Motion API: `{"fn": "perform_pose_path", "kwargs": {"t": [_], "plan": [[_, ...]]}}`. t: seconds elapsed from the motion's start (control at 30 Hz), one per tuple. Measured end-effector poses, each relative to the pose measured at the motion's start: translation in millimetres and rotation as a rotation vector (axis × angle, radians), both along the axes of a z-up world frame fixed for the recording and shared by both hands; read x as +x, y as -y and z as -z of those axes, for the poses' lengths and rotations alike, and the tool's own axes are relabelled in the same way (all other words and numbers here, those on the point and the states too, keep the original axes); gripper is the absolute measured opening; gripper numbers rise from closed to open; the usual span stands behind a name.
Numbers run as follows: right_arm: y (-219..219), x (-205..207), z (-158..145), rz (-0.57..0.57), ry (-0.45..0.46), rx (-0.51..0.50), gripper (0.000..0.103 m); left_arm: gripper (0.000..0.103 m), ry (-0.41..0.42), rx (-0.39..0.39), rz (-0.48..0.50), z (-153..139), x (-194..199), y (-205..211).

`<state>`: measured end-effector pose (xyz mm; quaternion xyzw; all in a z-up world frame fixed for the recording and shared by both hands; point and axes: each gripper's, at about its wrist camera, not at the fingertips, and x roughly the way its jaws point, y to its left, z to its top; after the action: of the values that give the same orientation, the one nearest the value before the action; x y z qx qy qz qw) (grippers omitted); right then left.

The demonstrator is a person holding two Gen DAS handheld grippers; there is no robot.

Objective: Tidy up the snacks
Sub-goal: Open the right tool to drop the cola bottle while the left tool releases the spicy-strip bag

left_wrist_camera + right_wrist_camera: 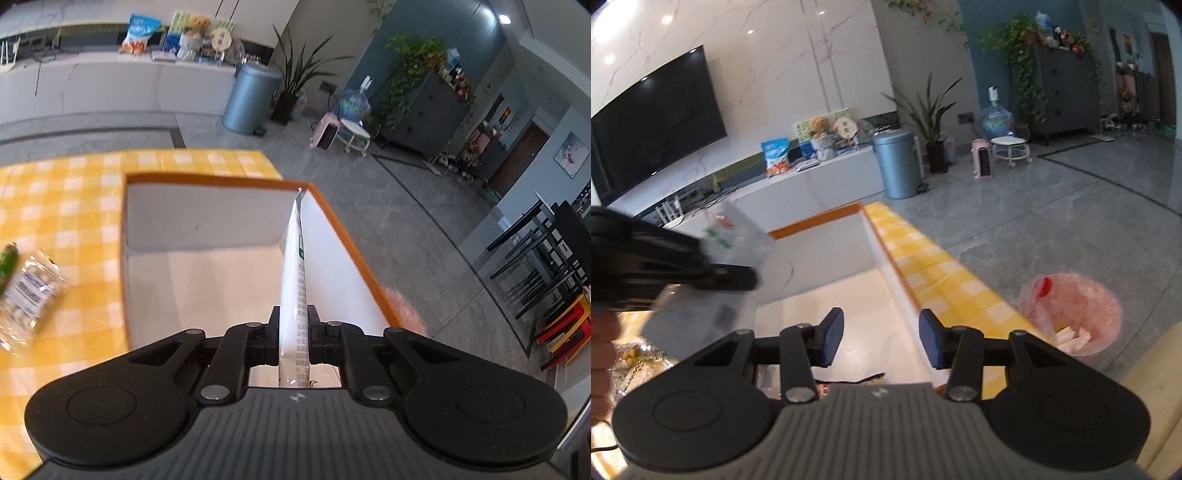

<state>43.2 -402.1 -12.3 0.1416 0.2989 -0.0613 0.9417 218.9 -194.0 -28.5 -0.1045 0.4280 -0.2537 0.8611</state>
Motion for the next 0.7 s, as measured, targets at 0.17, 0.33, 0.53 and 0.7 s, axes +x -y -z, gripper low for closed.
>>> {"fn": "perform_pose_path", "kwargs": {"t": [0.17,0.33,0.53,0.7], "plan": [[-4,3,2,-0.025,-0.016,-0.001,0.045,0.012,-0.046,0.003,0.024,19,15,12],[0,5,7,-0.011,-0.045,0.017,0.045,0.027,-0.002,0.065,0.003,27,9,16],[1,5,7,0.0,-0.057,0.024,0.045,0.086,0.124,0.154,-0.009,24,-19,16],[1,6,7,0.006,-0.059,0.019,0.045,0.087,0.18,0.22,-0.036,12,-36,14]]}}
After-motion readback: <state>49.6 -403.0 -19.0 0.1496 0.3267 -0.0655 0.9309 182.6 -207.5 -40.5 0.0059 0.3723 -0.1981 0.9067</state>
